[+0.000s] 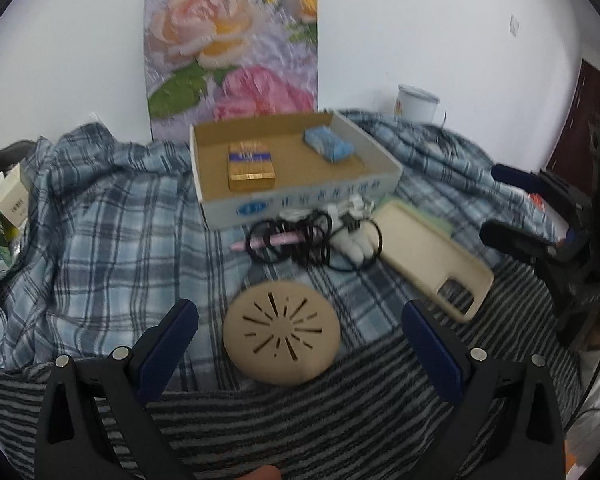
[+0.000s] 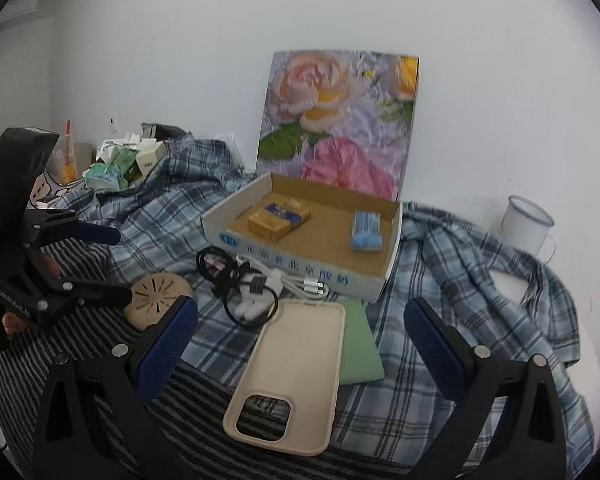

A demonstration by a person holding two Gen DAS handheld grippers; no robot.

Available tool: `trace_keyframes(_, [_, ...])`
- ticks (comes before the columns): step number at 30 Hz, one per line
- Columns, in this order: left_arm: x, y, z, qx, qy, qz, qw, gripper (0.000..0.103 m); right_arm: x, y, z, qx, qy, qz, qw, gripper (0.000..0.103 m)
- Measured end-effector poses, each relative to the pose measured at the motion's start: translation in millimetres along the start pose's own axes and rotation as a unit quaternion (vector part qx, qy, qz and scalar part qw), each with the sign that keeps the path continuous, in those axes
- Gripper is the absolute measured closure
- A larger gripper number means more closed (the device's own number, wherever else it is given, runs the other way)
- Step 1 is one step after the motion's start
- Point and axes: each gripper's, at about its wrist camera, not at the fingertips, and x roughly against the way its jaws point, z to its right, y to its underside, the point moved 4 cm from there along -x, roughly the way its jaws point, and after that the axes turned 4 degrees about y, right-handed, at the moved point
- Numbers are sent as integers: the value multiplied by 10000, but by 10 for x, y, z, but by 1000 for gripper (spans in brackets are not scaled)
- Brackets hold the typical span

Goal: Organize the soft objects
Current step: 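Grasp the round beige disc with the left tool while the right tool grasps the beige phone case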

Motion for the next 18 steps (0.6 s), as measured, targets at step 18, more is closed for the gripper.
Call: trace_keyframes(18, [-477, 124, -92, -96, -54, -727, 9973, 17, -196, 109, 101, -316, -137, -395, 9986, 0])
